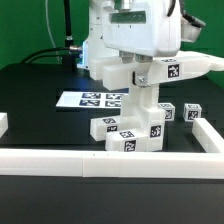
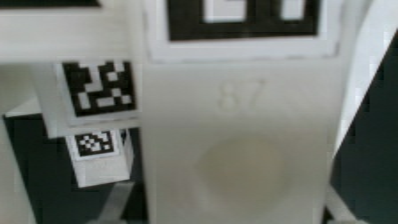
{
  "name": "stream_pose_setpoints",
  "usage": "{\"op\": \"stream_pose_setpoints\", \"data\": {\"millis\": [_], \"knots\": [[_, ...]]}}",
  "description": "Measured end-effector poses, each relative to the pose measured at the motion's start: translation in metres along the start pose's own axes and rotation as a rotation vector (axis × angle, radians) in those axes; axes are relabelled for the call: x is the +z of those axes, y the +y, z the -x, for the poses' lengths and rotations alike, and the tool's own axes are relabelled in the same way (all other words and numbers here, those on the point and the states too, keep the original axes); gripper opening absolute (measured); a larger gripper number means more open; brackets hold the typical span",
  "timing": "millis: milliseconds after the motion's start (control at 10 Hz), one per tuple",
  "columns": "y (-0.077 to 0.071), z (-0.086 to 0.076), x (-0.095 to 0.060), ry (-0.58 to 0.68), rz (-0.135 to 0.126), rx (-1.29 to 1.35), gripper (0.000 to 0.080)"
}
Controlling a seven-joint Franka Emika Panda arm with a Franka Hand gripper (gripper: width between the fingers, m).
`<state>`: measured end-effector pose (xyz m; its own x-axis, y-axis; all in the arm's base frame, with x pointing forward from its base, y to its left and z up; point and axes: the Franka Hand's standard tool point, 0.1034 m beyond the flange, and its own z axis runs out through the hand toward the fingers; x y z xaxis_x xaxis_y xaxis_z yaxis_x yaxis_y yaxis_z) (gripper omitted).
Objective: Assemble chair
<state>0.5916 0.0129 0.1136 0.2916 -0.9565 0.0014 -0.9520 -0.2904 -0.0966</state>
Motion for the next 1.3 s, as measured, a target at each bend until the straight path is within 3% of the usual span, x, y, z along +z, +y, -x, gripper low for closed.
{"op": "stream_pose_setpoints", "data": {"millis": [400,500,600,700,800,1300], "knots": [[-0.0015,-0.0027,0.0003,0.003,-0.003,-0.012,0.0285],[-0.0014,-0.0025,0.0005,0.003,-0.002,-0.012,0.044],[-0.0014,-0.0025,0.0007,0.003,-0.002,-0.012,0.044],[-0.0014,-0.0025,0.0007,0.003,-0.002,-0.012,0.0574],[-0.0013,-0.0025,0.0008,0.003,-0.002,-0.012,0.0626],[-0.0002,-0.0097,0.0,0.005,-0.003,-0.017,0.0649]]}}
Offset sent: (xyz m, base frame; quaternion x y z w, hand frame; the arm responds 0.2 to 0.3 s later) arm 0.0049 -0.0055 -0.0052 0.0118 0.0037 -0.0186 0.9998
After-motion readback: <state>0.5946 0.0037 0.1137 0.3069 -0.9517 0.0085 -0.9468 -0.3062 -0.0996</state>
